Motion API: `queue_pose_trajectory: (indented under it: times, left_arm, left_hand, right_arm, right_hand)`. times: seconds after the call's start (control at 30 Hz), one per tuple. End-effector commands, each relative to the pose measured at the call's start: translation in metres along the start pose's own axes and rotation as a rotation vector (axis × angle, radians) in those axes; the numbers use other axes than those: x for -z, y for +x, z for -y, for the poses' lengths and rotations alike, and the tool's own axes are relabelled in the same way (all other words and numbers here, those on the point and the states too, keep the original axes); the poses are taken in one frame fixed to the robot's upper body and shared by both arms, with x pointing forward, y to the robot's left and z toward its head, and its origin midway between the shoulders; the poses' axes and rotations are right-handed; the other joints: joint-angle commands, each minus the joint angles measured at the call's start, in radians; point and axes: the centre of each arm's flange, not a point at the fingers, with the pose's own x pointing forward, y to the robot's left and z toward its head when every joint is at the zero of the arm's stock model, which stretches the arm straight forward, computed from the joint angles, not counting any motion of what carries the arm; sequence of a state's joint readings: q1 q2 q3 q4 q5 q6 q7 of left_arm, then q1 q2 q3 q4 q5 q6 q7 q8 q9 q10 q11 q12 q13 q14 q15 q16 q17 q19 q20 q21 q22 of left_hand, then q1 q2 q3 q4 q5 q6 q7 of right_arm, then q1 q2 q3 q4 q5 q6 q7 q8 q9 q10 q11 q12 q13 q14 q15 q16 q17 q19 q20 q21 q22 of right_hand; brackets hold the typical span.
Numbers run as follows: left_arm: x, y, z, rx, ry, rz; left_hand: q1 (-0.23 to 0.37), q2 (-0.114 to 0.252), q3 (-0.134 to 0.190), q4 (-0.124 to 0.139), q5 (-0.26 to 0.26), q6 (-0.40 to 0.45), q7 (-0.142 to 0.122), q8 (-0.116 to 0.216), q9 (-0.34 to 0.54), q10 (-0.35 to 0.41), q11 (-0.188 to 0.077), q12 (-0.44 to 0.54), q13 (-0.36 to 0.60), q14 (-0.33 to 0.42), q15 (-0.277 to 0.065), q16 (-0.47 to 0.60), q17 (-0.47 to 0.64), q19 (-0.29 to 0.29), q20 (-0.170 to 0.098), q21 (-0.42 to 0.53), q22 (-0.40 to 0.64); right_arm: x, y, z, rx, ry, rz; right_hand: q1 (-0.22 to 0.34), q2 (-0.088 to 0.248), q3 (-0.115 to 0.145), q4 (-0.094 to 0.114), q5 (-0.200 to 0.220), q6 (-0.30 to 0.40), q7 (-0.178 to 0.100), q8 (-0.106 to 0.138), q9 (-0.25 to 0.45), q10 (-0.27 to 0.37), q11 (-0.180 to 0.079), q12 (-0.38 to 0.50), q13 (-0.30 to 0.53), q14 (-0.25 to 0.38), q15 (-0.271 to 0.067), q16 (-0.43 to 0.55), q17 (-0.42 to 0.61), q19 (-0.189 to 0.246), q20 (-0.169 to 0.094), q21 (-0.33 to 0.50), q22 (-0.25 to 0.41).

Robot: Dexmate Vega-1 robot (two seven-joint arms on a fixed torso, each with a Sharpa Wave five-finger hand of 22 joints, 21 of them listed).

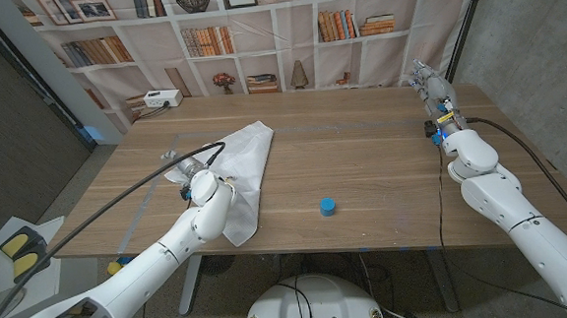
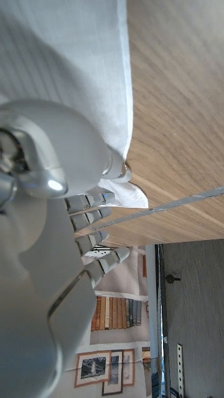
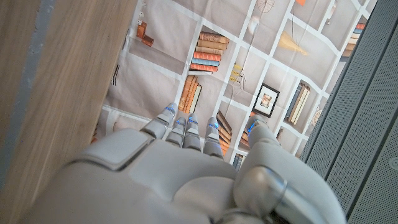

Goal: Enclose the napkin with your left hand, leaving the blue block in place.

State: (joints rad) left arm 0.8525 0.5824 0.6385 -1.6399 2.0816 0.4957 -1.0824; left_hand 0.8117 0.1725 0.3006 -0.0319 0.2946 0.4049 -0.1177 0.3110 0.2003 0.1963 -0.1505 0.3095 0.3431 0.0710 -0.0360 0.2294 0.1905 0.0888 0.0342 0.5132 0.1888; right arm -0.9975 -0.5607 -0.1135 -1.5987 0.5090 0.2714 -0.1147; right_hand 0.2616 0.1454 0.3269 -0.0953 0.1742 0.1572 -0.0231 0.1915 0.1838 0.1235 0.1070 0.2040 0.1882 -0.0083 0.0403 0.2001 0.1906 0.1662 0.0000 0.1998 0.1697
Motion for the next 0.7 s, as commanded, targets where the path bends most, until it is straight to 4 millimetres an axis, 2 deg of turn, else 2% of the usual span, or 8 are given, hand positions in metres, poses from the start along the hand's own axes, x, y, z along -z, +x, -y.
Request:
queue_pose_trajectory:
  times: [0.03, 0.07, 0.13, 0.2, 0.3, 0.47, 0.7]
  left_arm:
    - [-0.011, -0.005, -0.004, -0.169, -0.023, 0.017]
    - [-0.008, -0.011, -0.005, -0.224, -0.051, 0.002]
    - [-0.007, -0.014, -0.006, -0.264, -0.063, -0.015]
    - [-0.002, -0.025, -0.007, -0.392, -0.096, -0.090]
    - [0.003, -0.036, -0.011, -0.503, -0.129, -0.148]
    - [0.011, -0.053, -0.020, -0.663, -0.179, -0.214]
    - [0.027, -0.076, -0.037, -0.798, -0.230, -0.203]
  left_hand:
    - [0.030, -0.002, 0.044, -0.033, -0.026, 0.366, -0.102, 0.102, 0.028, 0.125, -0.034, 0.028, -0.002, 0.107, -0.131, 0.013, 0.001, 0.060, -0.030, 0.023, 0.005]
    - [0.038, -0.004, 0.053, -0.041, -0.034, 0.414, -0.102, 0.128, 0.036, 0.146, -0.042, 0.031, -0.002, 0.134, -0.146, 0.019, 0.004, 0.069, -0.034, 0.027, 0.006]
    - [0.044, -0.001, 0.062, -0.046, -0.043, 0.459, -0.102, 0.156, 0.046, 0.175, -0.049, 0.037, -0.001, 0.158, -0.152, 0.025, 0.008, 0.079, -0.035, 0.032, 0.007]
    - [0.049, 0.007, 0.072, -0.048, -0.047, 0.453, -0.101, 0.162, 0.052, 0.198, -0.049, 0.044, 0.001, 0.186, -0.164, 0.034, 0.013, 0.087, -0.030, 0.037, 0.008]
    - [0.047, 0.009, 0.081, -0.043, -0.052, 0.461, -0.095, 0.179, 0.063, 0.227, -0.055, 0.053, 0.005, 0.206, -0.166, 0.039, 0.020, 0.093, -0.025, 0.042, 0.009]
    - [0.047, 0.006, 0.089, -0.042, -0.056, 0.478, -0.099, 0.199, 0.073, 0.247, -0.057, 0.059, 0.009, 0.220, -0.172, 0.040, 0.024, 0.102, -0.027, 0.049, 0.010]
    - [0.046, 0.002, 0.092, -0.041, -0.057, 0.475, -0.100, 0.206, 0.079, 0.251, -0.057, 0.059, 0.012, 0.227, -0.174, 0.040, 0.027, 0.102, -0.021, 0.050, 0.011]
  right_arm:
    - [0.001, 0.003, 0.002, 0.004, -0.001, -0.002]
    - [0.002, 0.003, 0.003, 0.004, 0.002, -0.001]
    - [0.002, 0.003, 0.003, 0.004, 0.002, -0.001]
    - [0.002, 0.003, 0.004, 0.003, 0.005, 0.001]
    - [0.001, 0.002, 0.004, 0.003, 0.009, 0.003]
    - [0.001, 0.000, 0.005, 0.004, 0.013, 0.006]
    - [-0.001, -0.003, 0.006, 0.006, 0.017, 0.014]
  right_hand:
    - [-0.002, -0.003, 0.000, 0.006, 0.004, 0.009, -0.005, 0.001, 0.004, 0.009, 0.003, -0.001, 0.006, 0.007, 0.000, 0.001, 0.002, 0.007, 0.006, -0.001, 0.005]
    - [-0.002, -0.003, 0.000, 0.006, 0.004, 0.009, -0.005, 0.001, 0.004, 0.009, 0.003, -0.001, 0.006, 0.007, 0.000, 0.000, 0.002, 0.008, 0.005, -0.001, 0.005]
    - [-0.002, -0.003, 0.000, 0.006, 0.004, 0.009, -0.004, 0.001, 0.004, 0.009, 0.004, -0.001, 0.006, 0.007, 0.000, 0.000, 0.002, 0.008, 0.005, -0.001, 0.005]
    - [-0.002, -0.003, 0.000, 0.006, 0.004, 0.009, -0.004, 0.001, 0.004, 0.009, 0.005, -0.001, 0.006, 0.007, 0.000, 0.000, 0.002, 0.008, 0.004, -0.001, 0.005]
    - [-0.002, -0.003, 0.000, 0.006, 0.004, 0.009, -0.004, 0.001, 0.004, 0.009, 0.005, -0.001, 0.006, 0.007, 0.000, 0.000, 0.001, 0.008, 0.005, -0.001, 0.005]
    - [-0.001, -0.003, 0.000, 0.006, 0.004, 0.009, -0.004, 0.001, 0.004, 0.008, 0.004, -0.001, 0.006, 0.008, 0.000, 0.000, 0.001, 0.008, 0.005, -0.001, 0.005]
    - [-0.001, -0.003, 0.000, 0.006, 0.004, 0.008, -0.004, 0.001, 0.004, 0.009, 0.004, -0.001, 0.006, 0.008, 0.000, 0.000, 0.001, 0.008, 0.005, -0.001, 0.005]
